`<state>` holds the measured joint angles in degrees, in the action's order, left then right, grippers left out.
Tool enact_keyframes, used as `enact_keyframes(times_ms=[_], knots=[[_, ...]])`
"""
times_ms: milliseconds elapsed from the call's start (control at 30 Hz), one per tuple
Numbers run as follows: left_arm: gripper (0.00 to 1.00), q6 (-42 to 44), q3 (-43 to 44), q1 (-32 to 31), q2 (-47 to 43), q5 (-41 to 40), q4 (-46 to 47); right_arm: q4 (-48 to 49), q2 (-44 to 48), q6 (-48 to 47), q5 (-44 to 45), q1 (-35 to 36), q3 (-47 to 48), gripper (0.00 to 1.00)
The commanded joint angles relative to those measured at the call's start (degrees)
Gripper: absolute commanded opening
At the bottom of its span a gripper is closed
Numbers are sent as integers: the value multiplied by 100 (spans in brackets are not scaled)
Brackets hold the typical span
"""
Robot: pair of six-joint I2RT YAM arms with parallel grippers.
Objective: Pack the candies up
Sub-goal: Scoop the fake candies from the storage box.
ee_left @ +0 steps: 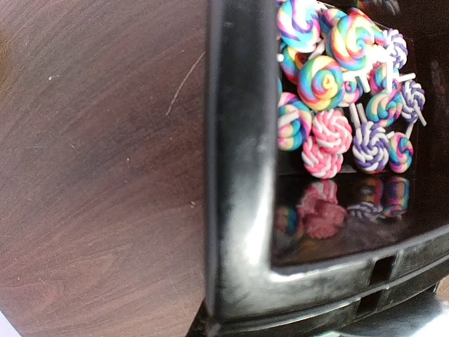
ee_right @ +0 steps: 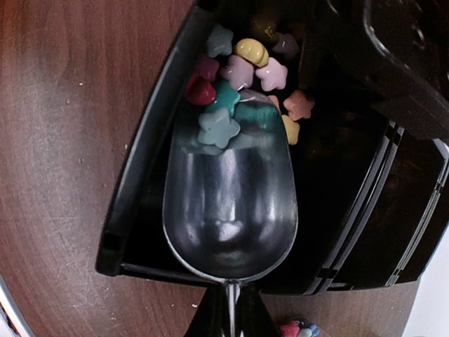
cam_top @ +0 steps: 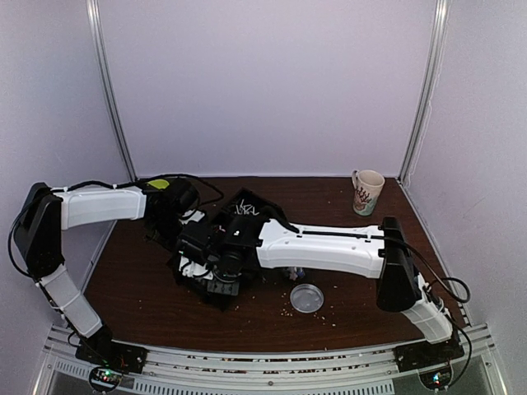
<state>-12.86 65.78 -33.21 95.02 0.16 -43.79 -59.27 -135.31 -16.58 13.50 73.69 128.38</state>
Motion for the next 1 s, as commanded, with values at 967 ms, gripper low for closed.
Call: enact_keyframes(times_ms=[967], knots=[[0,-410,111,349,-855,966,1250,5027,1571,385,-1930,-600,-4370,0]])
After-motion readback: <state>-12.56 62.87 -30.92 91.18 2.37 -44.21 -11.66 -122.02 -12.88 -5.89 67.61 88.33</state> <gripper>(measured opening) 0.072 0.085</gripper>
